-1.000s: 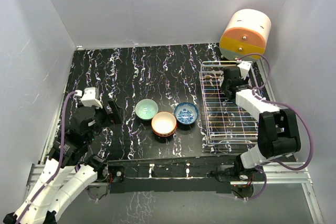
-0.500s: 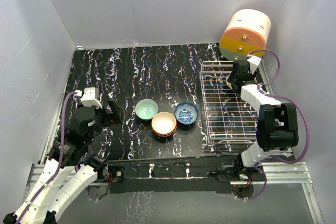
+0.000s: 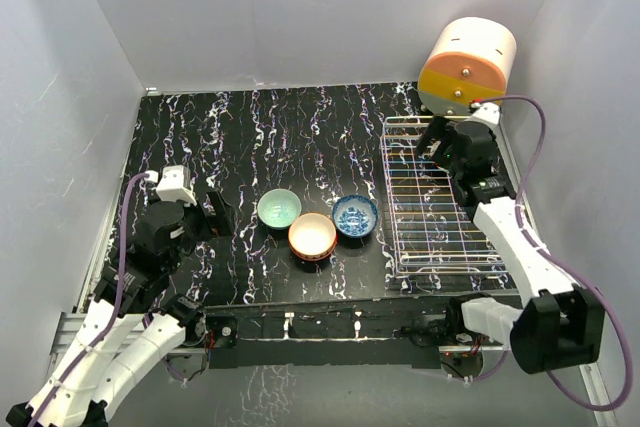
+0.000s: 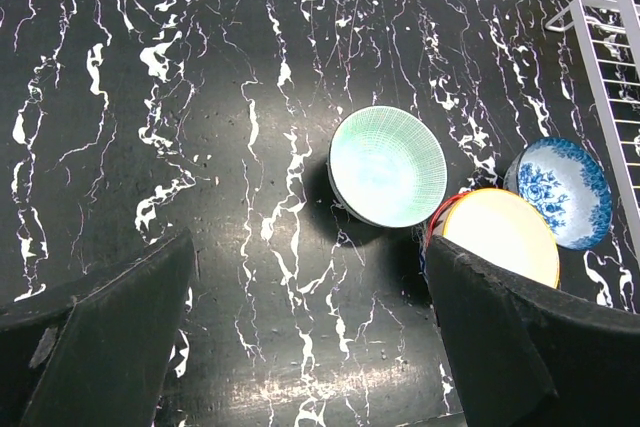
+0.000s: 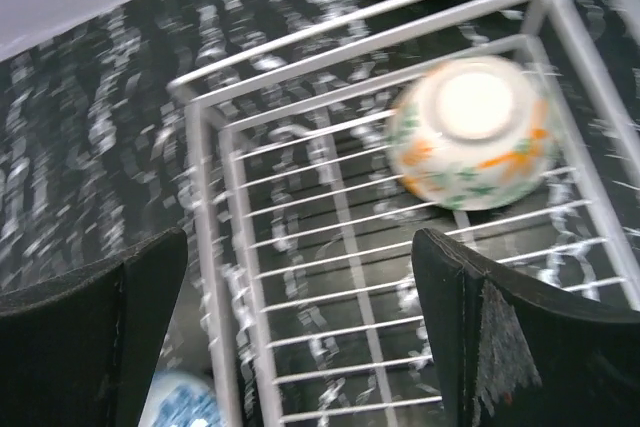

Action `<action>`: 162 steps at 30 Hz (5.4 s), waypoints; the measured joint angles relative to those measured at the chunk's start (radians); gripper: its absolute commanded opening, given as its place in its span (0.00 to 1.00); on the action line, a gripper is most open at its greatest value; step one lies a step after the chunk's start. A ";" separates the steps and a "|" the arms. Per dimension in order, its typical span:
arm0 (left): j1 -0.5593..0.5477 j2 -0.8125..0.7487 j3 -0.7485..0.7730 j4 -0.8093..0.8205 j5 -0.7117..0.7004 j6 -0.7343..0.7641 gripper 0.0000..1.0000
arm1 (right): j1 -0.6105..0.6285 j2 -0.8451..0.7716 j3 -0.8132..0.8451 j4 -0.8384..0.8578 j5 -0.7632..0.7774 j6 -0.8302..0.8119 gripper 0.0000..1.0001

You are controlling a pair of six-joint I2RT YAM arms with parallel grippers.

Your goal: Load the bowls into the dish rack

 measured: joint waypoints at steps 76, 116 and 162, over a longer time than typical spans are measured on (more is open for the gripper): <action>0.000 -0.012 0.021 -0.005 0.014 0.012 0.97 | 0.700 0.476 0.164 -0.127 0.166 0.252 0.08; 0.000 0.043 0.026 -0.009 0.018 0.008 0.97 | -0.313 0.105 -0.437 0.721 -1.053 0.837 0.08; 0.000 0.101 0.029 0.034 0.042 -0.004 0.97 | -0.391 0.193 -0.439 0.768 -1.110 0.881 0.16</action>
